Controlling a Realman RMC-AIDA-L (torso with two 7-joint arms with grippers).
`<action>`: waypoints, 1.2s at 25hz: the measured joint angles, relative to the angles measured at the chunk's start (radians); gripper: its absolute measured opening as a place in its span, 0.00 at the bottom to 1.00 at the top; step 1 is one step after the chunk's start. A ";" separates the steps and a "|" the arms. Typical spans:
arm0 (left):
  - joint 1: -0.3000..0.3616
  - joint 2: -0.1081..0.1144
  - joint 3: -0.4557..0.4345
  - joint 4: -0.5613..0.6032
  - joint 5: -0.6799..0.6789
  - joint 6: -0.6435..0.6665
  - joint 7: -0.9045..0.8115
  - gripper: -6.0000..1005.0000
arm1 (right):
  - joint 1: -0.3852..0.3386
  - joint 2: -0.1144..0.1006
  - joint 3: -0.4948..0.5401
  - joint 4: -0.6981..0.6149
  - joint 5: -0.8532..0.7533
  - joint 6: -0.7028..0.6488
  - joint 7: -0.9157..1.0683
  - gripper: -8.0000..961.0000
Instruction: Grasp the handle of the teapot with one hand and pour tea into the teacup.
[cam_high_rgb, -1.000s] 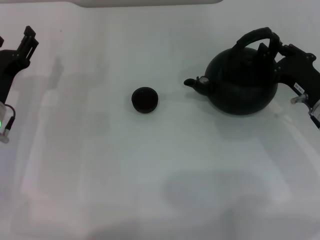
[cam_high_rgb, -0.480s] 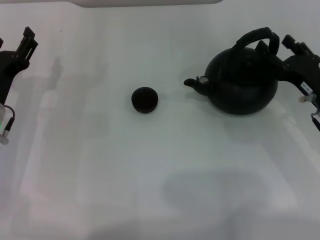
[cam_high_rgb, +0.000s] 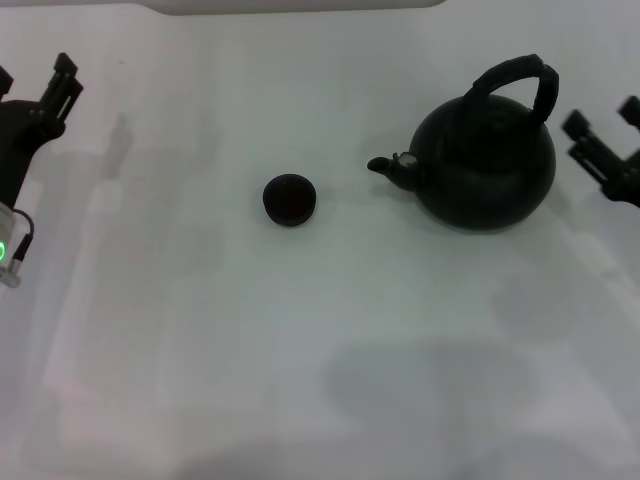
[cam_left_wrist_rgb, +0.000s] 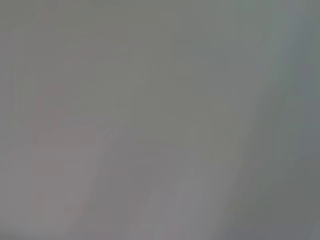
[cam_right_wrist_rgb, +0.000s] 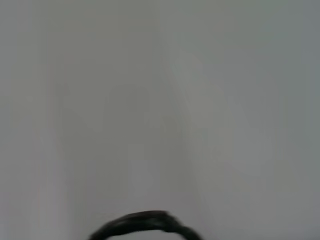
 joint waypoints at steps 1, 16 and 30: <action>0.000 0.000 0.000 -0.001 0.008 0.001 0.000 0.88 | -0.012 0.001 0.018 0.000 0.001 -0.002 -0.005 0.91; -0.010 -0.001 -0.001 0.000 0.043 -0.056 0.001 0.88 | -0.093 0.014 0.088 -0.057 0.116 -0.018 -0.366 0.91; -0.031 -0.002 -0.011 0.013 0.030 -0.132 -0.021 0.88 | -0.087 0.014 0.070 -0.076 0.119 -0.012 -0.357 0.91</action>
